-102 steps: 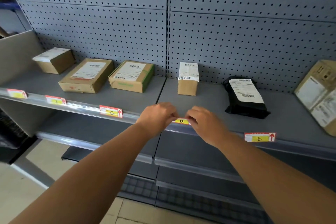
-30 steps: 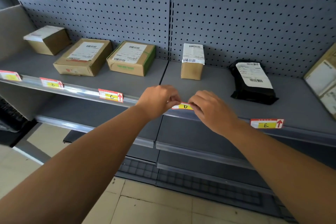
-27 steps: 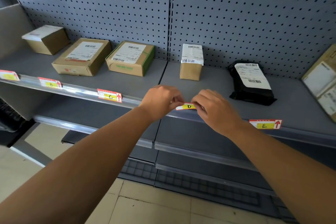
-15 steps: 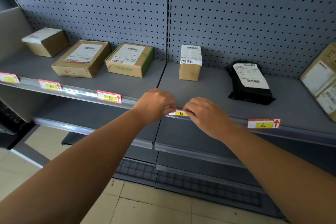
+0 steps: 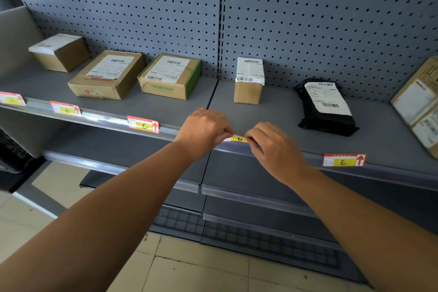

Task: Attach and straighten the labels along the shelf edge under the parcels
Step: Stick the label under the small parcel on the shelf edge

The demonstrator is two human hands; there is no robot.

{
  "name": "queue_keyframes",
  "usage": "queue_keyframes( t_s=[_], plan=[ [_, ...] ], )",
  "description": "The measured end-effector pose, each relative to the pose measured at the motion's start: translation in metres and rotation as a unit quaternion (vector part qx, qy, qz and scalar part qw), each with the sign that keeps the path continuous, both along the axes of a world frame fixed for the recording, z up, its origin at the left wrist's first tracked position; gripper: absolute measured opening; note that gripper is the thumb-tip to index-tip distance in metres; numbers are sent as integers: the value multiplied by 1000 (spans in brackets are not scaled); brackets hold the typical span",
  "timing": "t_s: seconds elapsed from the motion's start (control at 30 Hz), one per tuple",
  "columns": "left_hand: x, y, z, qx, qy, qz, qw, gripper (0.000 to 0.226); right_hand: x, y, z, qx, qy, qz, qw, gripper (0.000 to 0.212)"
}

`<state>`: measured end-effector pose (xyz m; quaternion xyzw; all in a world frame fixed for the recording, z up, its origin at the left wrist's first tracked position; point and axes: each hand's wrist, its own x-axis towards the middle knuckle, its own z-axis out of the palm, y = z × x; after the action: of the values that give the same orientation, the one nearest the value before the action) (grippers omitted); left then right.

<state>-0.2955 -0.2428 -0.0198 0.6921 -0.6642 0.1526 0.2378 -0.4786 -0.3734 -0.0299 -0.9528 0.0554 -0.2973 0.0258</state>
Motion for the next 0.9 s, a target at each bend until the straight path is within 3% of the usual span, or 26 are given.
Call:
queue_keyframes(
  t_s=[0.37,0.9],
  plan=[
    [-3,-8,0,-23,-53,-19,998,8,-7,-3,-1,-32,-24,1,999,9],
    [-12,-7,2,-19,10,-36,999,7,-16,-5,-2,17,-49,-23,998,11]
  ],
)
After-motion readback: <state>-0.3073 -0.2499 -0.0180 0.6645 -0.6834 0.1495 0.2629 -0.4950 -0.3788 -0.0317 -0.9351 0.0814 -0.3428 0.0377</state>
